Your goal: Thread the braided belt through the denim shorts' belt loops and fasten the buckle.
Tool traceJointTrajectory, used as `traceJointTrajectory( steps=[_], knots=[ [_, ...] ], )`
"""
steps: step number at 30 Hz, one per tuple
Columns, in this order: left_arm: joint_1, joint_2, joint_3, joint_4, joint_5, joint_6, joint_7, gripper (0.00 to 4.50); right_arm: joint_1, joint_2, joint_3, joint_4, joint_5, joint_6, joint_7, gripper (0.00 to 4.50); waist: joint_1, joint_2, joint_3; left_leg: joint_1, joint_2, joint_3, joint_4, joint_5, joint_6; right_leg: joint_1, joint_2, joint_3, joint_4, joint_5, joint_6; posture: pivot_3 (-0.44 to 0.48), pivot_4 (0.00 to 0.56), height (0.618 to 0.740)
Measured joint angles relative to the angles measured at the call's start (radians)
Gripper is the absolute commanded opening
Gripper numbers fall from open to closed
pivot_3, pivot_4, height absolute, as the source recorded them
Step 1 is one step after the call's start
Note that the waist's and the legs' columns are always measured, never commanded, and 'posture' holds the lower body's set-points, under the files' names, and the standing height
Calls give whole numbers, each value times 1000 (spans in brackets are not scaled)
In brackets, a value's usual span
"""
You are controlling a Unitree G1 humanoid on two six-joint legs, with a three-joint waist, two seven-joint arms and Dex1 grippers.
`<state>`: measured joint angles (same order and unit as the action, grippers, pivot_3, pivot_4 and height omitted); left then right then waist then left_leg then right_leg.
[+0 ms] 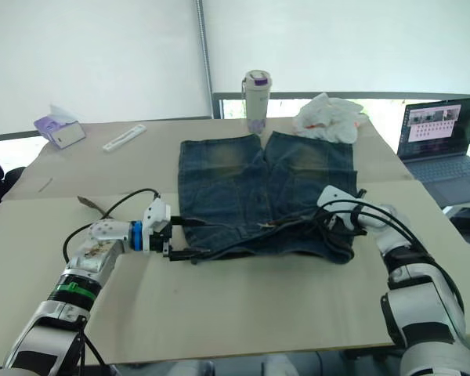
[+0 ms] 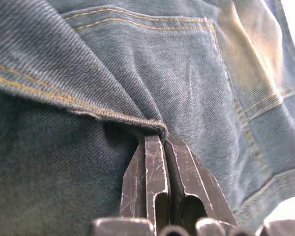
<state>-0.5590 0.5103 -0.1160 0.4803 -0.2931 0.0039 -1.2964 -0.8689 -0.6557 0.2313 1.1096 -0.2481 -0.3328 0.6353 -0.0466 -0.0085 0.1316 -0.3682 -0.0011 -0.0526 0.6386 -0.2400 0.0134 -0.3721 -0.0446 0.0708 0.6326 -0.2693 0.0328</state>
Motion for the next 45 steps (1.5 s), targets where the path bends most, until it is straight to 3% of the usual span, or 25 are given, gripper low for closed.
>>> traceJointTrajectory(
  steps=[2, 8, 11, 12, 15, 19, 20, 25, 32, 45],
  knots=[
    [-7, 4, 17, 14, 0, -5, 10, 4500, -1, 21, -34, -1, 37, 32, 24, 40, -5, 0, 0, 0, 0, -2, 0, 0, 0, 0, 0, 0, 0, 0, 0, 0, 150, 740],
    [-10, 26, 61, 14, -3, -4, 23, 4500, 68, -19, -69, -140, 97, 89, 179, 2063, -10, 0, 0, 0, 0, -4, -1, 0, 0, 0, 0, 0, 0, 0, 0, 0, 150, 740],
    [25, 52, 107, -3, -22, 17, 41, 4500, 163, -78, -109, -274, 155, 158, 272, 2942, -3, 1, 0, 0, 1, -5, -2, 0, 0, 0, -1, 0, 0, 0, 0, 0, 150, 740],
    [39, 55, 133, -15, -33, 36, 58, 4500, 203, -101, -135, -337, 184, 197, 297, 3462, 1, 1, 0, 0, 1, -5, -2, 0, 0, 0, -2, 0, 0, 0, 0, 0, 150, 740],
    [80, 58, 205, -60, -72, 82, 121, 4500, 297, -148, -207, -515, 266, 307, 343, 4444, 4, 1, 0, 0, 1, -5, -2, 0, 0, 0, -2, 0, 0, 0, 0, 0, 150, 740],
    [122, 45, 284, -131, -98, 136, 260, 4500, 397, -170, -278, -740, 372, 419, 391, 4482, 3, 1, 0, 0, 3, -5, -2, 0, 0, 0, -1, 0, 0, 0, 0, 0, 150, 740],
    [144, 9, 339, -167, -92, 160, 410, 4500, 466, -147, -323, -897, 461, 491, 388, 4482, 4, 1, 0, 0, 4, -6, -3, 0, 0, 0, -1, 1, 0, 0, 0, 0, 150, 740],
    [154, -87, 455, -232, -42, 265, 854, 4500, 588, -27, -356, -1311, 712, 649, 363, 4482, 12, 0, 0, 0, 4, -7, -3, 0, -1, 0, -2, 0, 0, 0, 0, 0, 150, 740],
    [92, -198, 545, -285, 26, 444, 1318, 4500, 635, -17, -320, -1473, 772, 736, 314, 4482, 46, -3, -1, -1, -2, -6, -3, 0, -2, 0, -9, -2, -2, 1, 3, 0, 150, 740],
    [-50, -215, 497, -235, 48, 792, 1432, 4500, 588, -10, -311, -1469, 761, 737, 282, 4482, 41, -5, 0, -1, -5, -4, -3, 0, -3, -1, -9, -3, -3, 2, 5, 0, 150, 740]
  ],
)
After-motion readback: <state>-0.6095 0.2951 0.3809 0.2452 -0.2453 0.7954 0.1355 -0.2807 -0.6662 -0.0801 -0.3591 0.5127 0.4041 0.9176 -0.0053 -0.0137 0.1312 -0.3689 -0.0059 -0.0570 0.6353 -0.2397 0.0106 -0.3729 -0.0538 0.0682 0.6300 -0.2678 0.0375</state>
